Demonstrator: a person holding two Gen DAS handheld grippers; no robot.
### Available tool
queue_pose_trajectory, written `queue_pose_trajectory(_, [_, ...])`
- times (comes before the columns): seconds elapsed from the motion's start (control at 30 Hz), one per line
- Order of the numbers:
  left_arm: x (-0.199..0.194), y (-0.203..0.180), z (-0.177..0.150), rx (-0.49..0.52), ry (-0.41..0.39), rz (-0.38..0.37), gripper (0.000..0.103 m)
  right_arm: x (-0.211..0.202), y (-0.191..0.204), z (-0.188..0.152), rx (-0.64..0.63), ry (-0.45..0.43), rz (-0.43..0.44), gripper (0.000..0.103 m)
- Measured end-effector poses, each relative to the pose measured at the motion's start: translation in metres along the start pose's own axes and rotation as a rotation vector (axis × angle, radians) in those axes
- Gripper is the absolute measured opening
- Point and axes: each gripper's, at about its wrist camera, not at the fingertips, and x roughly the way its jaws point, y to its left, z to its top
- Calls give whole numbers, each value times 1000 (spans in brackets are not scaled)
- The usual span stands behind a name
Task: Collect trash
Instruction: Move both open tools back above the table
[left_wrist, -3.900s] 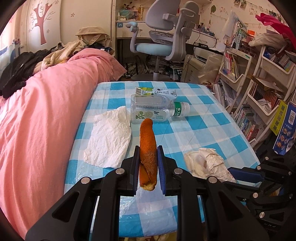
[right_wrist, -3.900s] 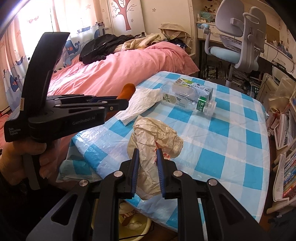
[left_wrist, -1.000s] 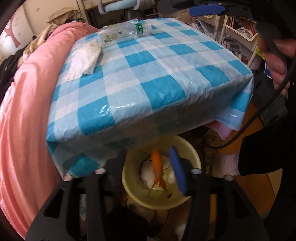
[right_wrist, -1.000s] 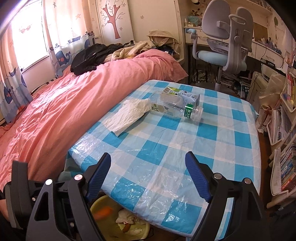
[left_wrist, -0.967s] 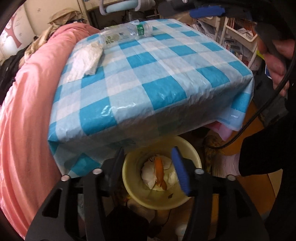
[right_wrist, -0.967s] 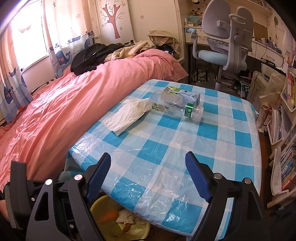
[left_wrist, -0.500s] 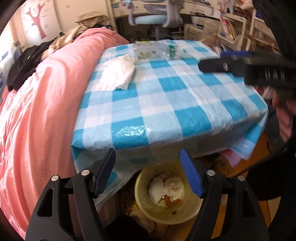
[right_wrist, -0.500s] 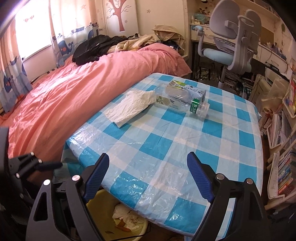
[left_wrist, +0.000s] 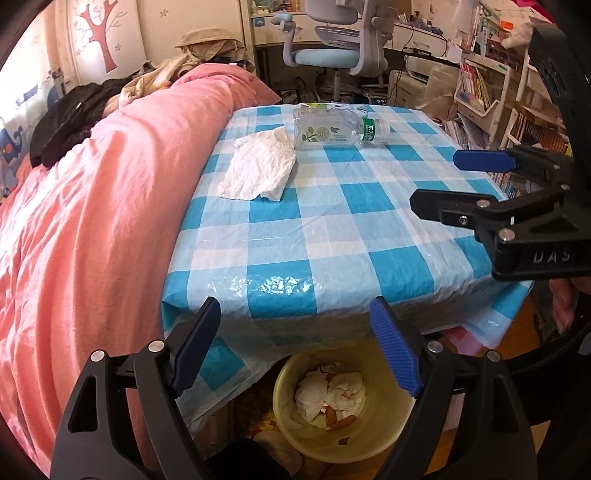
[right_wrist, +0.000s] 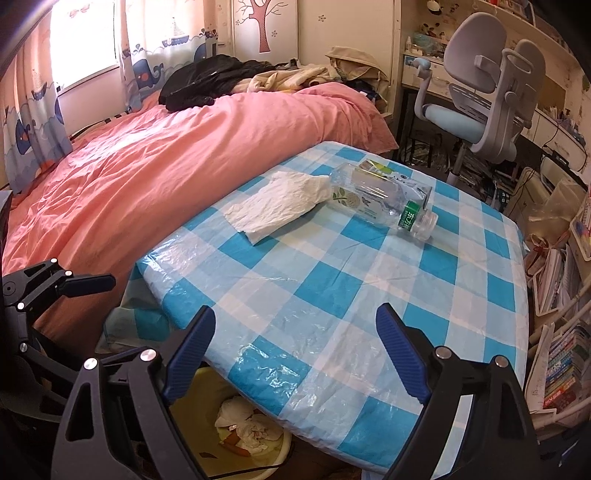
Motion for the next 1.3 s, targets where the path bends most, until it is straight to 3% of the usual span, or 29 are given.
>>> queue_pose_trajectory(0.3, [2, 12, 4, -61, -17, 44, 88, 2, 5, 0, -9, 5, 10, 86])
queue_pose_trajectory(0.77, [19, 25, 15, -174, -21, 55, 88, 5, 7, -5, -13, 18, 3, 86])
queue_pose_trajectory(1.3, [52, 26, 65, -192, -55, 82, 91, 13, -36, -13, 121, 31, -112, 88])
